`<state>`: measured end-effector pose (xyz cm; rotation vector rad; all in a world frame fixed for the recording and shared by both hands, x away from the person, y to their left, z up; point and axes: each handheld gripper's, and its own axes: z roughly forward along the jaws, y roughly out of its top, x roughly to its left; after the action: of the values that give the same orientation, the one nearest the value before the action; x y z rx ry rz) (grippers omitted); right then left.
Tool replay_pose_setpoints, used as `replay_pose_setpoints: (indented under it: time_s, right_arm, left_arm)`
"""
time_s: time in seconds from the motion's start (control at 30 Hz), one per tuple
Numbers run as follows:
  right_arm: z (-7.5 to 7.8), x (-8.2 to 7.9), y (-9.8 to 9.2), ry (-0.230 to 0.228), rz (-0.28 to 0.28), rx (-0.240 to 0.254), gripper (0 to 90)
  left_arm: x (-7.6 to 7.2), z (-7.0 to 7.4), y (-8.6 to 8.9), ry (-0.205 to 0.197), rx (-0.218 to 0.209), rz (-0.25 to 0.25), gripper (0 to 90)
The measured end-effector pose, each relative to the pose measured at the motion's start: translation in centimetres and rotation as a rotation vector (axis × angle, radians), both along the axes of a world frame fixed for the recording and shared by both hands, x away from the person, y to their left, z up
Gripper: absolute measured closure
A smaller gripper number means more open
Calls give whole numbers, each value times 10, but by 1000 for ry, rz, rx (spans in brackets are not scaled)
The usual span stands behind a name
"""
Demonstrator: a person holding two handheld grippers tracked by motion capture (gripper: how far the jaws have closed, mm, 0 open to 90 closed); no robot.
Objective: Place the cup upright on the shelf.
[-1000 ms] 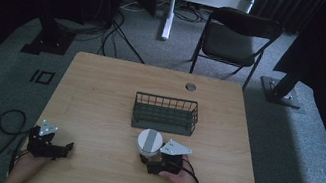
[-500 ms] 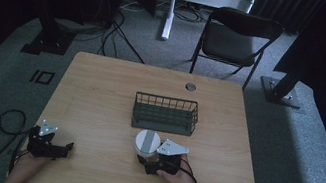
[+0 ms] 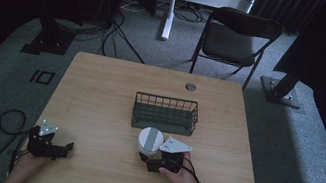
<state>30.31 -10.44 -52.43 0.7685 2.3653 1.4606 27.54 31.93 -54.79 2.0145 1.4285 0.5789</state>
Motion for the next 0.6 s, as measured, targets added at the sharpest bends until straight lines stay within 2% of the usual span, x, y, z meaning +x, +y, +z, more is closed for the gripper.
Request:
replay_pose_setpoints:
  time_s: [0.13,0.27,0.6]
  right_arm:
    - [6,1,-1,-3,0,-2,183]
    - [14,3,-3,-5,-7,16,183]
    - [39,10,-12,-39,-57,45,184]
  left_arm:
    - [0,0,0,0,0,0,6]
    - [0,0,0,0,0,0,6]
    - [0,0,0,0,0,0,6]
